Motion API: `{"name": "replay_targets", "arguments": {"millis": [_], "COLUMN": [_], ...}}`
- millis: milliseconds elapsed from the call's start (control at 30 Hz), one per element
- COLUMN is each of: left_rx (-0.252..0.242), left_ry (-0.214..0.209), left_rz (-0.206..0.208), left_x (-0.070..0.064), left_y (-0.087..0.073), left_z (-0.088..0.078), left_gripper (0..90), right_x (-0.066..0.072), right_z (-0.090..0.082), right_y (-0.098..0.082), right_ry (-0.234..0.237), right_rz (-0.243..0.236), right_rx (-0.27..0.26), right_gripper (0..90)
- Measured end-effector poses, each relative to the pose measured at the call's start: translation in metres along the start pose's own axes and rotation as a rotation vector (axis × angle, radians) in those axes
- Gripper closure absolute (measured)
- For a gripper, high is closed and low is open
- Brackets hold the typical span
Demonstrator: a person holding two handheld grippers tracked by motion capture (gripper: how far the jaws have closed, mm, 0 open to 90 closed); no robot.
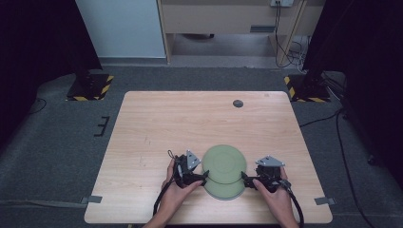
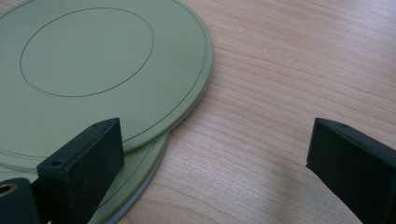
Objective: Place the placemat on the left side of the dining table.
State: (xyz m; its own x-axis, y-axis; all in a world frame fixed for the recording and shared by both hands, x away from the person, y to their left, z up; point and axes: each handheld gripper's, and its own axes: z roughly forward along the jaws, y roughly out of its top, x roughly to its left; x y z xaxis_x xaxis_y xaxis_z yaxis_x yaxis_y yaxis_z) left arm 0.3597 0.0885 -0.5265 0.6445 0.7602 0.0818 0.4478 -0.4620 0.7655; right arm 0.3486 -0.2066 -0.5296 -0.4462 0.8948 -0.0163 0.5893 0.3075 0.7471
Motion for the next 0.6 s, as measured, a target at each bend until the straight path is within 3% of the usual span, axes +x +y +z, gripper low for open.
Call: {"name": "replay_targets", "arguments": {"millis": [600], "left_rx": [-0.018], "left_ry": [-0.01], "left_rz": [0.0], "left_x": [0.0018], "left_y": [0.0019], "left_z": [-0.0032], "left_gripper": [8.1], "right_x": [-0.0001], "right_z": [-0.0007], "right_y": [0.0002], "right_ry": [0.0], "right_rz": [-0.001], "right_rx": [-0.003], "right_gripper": [5.2]}}
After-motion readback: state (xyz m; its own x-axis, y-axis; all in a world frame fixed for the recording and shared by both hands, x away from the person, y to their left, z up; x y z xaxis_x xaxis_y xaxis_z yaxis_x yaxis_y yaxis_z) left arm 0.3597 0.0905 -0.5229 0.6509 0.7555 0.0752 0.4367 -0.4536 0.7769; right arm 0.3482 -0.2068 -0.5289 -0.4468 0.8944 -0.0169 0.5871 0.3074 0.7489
